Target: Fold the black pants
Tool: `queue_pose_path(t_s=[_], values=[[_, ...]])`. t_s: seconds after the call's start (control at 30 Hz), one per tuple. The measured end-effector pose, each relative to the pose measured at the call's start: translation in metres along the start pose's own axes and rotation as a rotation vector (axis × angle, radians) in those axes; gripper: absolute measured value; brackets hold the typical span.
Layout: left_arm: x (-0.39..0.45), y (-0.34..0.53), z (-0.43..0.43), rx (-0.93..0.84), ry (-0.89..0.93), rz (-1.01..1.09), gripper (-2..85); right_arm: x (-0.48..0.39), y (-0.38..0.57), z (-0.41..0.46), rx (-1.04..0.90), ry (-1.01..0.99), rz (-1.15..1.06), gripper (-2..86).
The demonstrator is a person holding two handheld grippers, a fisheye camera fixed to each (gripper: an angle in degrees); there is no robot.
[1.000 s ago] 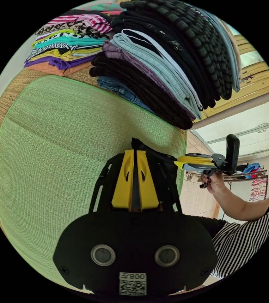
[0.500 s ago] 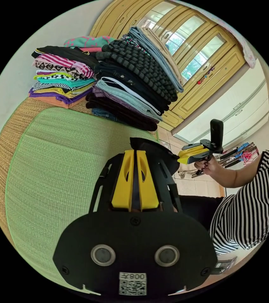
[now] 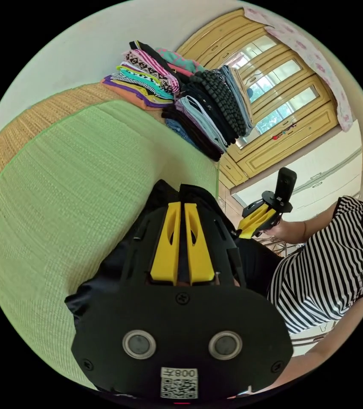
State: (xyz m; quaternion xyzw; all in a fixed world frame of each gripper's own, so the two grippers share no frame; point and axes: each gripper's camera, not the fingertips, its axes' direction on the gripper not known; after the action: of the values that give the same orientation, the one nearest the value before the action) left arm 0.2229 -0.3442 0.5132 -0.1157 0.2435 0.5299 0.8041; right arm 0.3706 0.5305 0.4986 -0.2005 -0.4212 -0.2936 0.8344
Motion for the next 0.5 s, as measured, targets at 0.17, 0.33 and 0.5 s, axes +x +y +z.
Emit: queue_pose_path(t_s=[0.17,0.33,0.5], values=[[-0.043,0.056,-0.007,-0.076,-0.090,-0.199,0.7,0.009,-0.013,0.068,-0.209,-0.025,0.019,2.1],[-0.058,0.099,-0.032,0.031,-0.046,-0.339,1.2,0.013,-0.023,0.096,-0.298,-0.058,0.051,2.1],[-0.046,0.111,-0.038,0.041,-0.033,-0.298,3.3,0.009,-0.035,0.090,-0.320,-0.061,0.037,2.2]])
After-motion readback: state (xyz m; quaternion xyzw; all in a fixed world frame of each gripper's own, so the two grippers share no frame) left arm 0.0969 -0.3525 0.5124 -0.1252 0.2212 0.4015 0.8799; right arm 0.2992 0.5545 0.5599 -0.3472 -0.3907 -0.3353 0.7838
